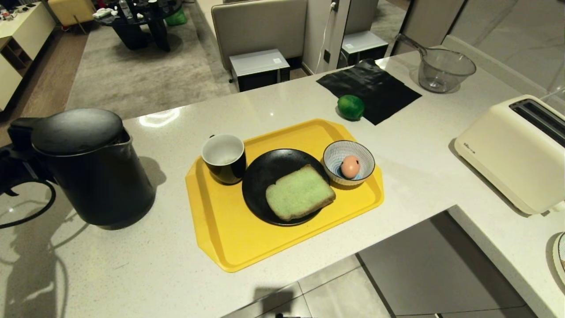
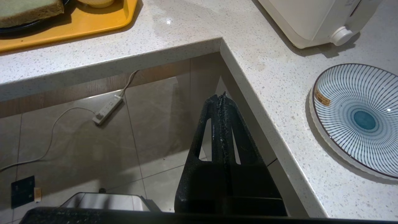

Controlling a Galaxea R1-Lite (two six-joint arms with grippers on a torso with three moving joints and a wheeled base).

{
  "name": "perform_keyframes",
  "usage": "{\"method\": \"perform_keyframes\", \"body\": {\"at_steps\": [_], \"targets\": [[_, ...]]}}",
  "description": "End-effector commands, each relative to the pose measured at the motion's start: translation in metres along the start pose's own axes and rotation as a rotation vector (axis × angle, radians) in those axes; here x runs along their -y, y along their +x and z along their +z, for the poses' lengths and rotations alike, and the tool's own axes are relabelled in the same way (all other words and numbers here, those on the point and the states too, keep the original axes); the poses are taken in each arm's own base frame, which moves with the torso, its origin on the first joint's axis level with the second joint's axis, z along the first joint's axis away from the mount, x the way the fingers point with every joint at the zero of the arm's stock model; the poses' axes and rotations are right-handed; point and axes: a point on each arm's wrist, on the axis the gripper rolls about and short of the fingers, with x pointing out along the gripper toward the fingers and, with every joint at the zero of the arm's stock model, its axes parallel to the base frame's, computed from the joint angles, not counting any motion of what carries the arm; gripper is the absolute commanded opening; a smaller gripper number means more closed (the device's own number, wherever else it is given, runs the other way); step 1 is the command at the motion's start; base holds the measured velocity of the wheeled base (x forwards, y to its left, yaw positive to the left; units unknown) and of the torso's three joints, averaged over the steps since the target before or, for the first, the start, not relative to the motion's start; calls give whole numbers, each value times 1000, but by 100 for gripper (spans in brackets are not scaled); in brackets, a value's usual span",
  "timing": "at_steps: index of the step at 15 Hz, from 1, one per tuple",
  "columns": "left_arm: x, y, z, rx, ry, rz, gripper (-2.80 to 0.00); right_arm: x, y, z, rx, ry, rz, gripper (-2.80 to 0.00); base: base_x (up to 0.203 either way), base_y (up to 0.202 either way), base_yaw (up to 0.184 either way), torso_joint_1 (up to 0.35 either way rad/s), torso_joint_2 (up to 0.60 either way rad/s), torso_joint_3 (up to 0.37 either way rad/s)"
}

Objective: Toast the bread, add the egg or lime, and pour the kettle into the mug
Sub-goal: Put the kettle back

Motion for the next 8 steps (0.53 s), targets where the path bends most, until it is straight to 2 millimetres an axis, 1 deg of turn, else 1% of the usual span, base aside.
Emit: {"method": "perform_keyframes", "body": {"at_steps": [1,4,8], "targets": [[-2,3,-8,-3,-3,-3,-280,0,2,-7,-27,-1,1,-280,0,0,0,0,0,0],[-8,4,-19,-1,-1,8,-280,0,2,-7,-27,-1,1,-280,0,0,0,0,0,0],[-13,3,-24,4,1,19,-280,0,2,-7,-27,-1,1,-280,0,0,0,0,0,0]]}}
